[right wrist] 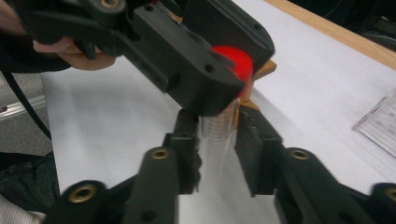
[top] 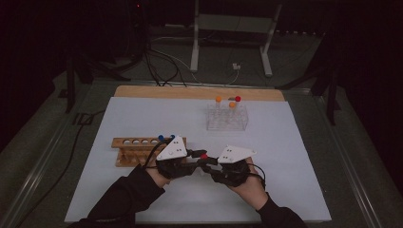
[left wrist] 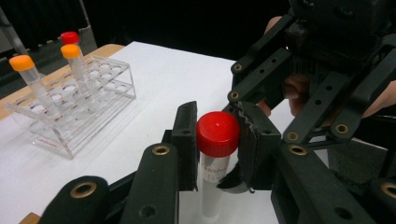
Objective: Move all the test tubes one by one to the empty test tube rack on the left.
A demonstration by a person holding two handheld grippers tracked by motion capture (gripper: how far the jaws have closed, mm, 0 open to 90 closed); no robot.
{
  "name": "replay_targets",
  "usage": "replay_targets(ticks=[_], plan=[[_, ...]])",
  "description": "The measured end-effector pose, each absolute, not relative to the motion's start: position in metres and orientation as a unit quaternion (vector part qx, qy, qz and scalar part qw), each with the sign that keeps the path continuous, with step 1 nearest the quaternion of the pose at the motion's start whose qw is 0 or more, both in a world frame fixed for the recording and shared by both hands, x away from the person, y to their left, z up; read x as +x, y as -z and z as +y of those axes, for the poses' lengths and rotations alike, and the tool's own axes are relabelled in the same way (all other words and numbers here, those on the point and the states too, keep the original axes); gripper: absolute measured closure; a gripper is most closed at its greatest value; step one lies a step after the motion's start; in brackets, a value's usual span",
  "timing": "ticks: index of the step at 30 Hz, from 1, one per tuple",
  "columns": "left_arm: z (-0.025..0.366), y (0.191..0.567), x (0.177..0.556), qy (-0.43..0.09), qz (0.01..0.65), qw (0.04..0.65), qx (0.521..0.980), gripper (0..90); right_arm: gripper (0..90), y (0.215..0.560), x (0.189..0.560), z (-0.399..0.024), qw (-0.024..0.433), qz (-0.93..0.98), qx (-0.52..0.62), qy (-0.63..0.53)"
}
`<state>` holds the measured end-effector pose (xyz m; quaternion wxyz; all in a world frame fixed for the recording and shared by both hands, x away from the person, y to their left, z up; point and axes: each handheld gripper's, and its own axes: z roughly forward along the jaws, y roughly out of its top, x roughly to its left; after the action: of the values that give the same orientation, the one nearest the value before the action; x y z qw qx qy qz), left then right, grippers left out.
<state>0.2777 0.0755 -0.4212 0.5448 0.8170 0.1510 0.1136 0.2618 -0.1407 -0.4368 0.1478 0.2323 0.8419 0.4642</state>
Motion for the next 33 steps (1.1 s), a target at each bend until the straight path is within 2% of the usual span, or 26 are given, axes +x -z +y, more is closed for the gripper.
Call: replay_targets(ticks=[2,11,18,22,26,33], plan=[[0.079,0.418,0.278,-0.114,0.151,0.546,0.816,71.5,62.8,0.436,0.261,-0.143,0.152,0.839,0.232,-0.468],[0.099,0.405,0.279,-0.138,0.159,0.542,0.814,71.5,32.2,0.432,0.261,-0.146,0.16,0.821,0.243,-0.492],[0.122,0.395,0.283,-0.156,0.18,0.54,0.808,71.5,16.4,0.431,0.26,-0.146,0.164,0.812,0.254,-0.5],[0.136,0.389,0.285,-0.168,0.191,0.54,0.802,71.5,12.0,0.432,0.26,-0.145,0.165,0.812,0.254,-0.499],[0.15,0.385,0.287,-0.184,0.204,0.538,0.796,71.5,2.8,0.433,0.26,-0.143,0.168,0.813,0.256,-0.496],[0.172,0.376,0.289,-0.206,0.225,0.538,0.786,71.5,0.0,0.432,0.26,-0.145,0.158,0.812,0.251,-0.502]])
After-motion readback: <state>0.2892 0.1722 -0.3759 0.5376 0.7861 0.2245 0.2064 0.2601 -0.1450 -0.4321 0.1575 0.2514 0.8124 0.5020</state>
